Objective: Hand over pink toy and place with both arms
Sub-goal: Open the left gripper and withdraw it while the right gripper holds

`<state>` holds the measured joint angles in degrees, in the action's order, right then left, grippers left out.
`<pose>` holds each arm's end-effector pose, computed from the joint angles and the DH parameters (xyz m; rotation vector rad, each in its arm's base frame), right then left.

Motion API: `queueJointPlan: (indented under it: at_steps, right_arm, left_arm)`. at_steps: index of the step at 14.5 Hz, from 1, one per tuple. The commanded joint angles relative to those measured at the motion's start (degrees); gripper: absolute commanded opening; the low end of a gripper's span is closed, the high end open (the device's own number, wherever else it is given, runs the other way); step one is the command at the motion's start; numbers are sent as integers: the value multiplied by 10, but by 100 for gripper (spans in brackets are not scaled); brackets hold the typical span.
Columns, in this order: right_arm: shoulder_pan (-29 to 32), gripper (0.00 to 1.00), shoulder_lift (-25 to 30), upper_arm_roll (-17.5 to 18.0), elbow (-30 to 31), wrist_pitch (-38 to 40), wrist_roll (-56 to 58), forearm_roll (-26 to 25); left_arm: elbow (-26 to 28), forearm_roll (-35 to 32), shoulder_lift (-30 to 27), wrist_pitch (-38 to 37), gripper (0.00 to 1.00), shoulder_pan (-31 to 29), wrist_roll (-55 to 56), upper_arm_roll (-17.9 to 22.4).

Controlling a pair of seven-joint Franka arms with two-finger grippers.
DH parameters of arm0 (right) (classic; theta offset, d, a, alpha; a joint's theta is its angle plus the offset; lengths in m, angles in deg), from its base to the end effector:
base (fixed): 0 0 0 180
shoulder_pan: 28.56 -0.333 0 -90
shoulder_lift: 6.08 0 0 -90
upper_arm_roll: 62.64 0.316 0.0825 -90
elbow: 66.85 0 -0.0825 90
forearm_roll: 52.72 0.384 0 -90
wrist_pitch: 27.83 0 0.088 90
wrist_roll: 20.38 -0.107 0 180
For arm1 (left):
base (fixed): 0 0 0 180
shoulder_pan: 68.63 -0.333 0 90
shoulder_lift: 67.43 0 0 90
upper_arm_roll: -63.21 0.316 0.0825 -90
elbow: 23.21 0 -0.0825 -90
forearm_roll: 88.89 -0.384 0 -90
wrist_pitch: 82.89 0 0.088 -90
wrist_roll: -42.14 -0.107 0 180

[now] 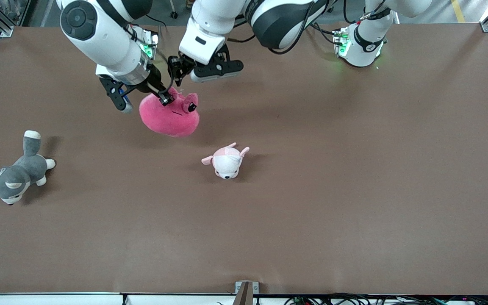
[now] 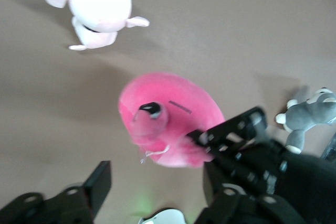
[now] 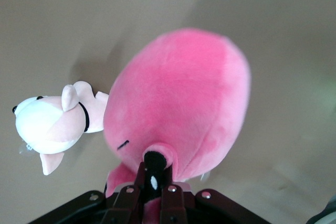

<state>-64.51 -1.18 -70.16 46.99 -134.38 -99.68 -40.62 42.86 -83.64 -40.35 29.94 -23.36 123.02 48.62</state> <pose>0.4585 0.2649 0.4991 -2.6989 1.3911 0.2996 0.3975 -0.6020 0.5758 2.6718 0.5904 -0.0930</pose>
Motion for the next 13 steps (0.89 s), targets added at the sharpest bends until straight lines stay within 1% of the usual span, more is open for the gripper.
queueJointPlan:
  at_steps: [1,3,5,7,9,11,13]
  right_arm:
    - [46,0,-7,0,25,-29,64,-5]
    - [89,0,-22,0,45,-51,124,-5]
    - [125,0,-31,0,60,-63,179,-5]
    - [164,0,-42,0,64,-67,229,-5]
    - [203,0,-58,1,63,-69,262,-3]
    - [235,1,-75,1,63,-78,288,-2]
    - [259,1,-92,1,62,-86,314,2]
  left_arm:
    - [13,-10,-49,-71,100,-15,-10,1]
    - [15,-10,-79,-137,100,-28,-51,1]
    - [17,-9,-111,-200,100,-58,-93,0]
    - [18,-9,-143,-275,100,-98,-170,-1]
    - [27,-8,-178,-340,100,-150,-276,-2]
    - [58,-8,-218,-370,100,-201,-354,-2]
    - [125,-7,-272,-371,100,-255,-436,-2]
